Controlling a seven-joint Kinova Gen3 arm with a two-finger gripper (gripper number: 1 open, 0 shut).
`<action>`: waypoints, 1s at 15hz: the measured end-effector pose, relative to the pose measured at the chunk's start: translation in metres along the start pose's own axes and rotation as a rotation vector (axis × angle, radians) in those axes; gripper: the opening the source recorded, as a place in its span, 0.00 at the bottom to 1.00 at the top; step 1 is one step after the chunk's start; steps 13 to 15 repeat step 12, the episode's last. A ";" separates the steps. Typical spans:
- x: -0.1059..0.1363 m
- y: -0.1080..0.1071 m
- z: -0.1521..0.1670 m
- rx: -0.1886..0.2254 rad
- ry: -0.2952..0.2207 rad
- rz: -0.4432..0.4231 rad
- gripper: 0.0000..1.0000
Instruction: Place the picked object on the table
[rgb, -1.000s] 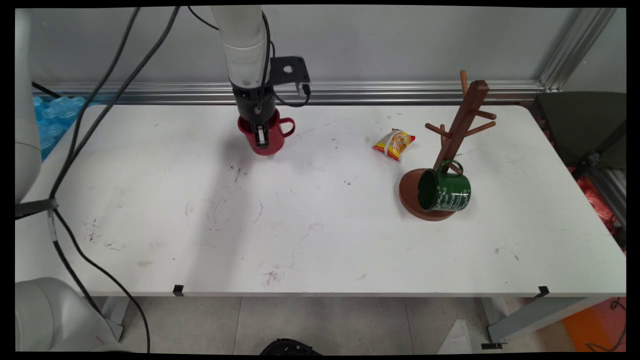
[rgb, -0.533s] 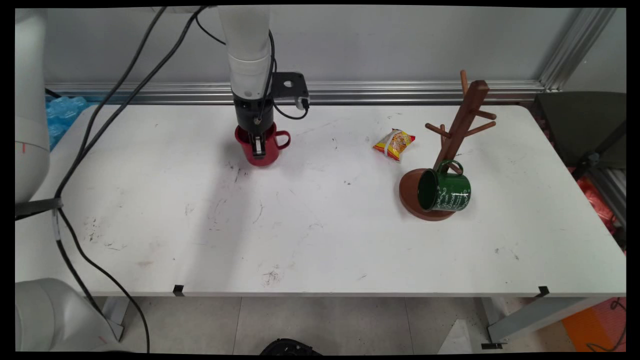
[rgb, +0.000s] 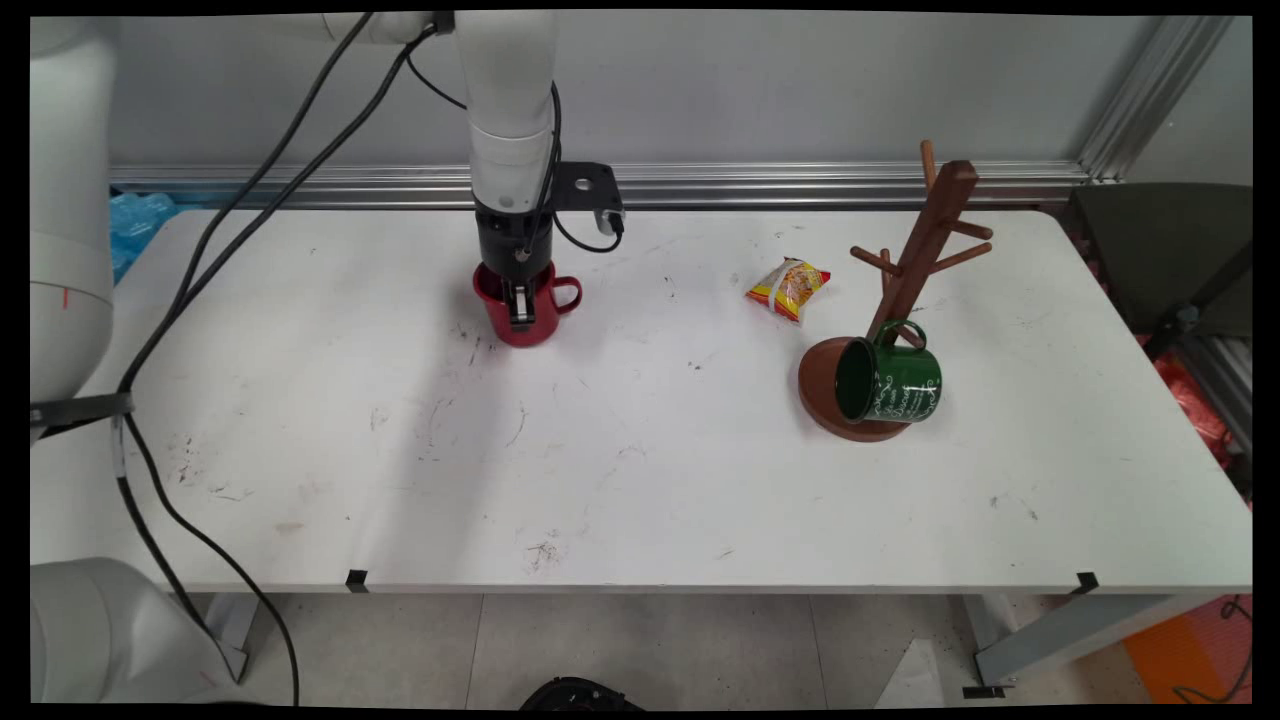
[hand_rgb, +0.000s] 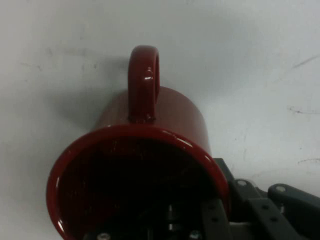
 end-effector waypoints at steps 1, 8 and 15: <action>0.001 0.000 0.002 -0.004 -0.001 -0.003 0.00; 0.005 -0.001 0.007 -0.011 0.011 -0.007 1.00; 0.002 0.001 0.003 0.001 0.036 0.009 1.00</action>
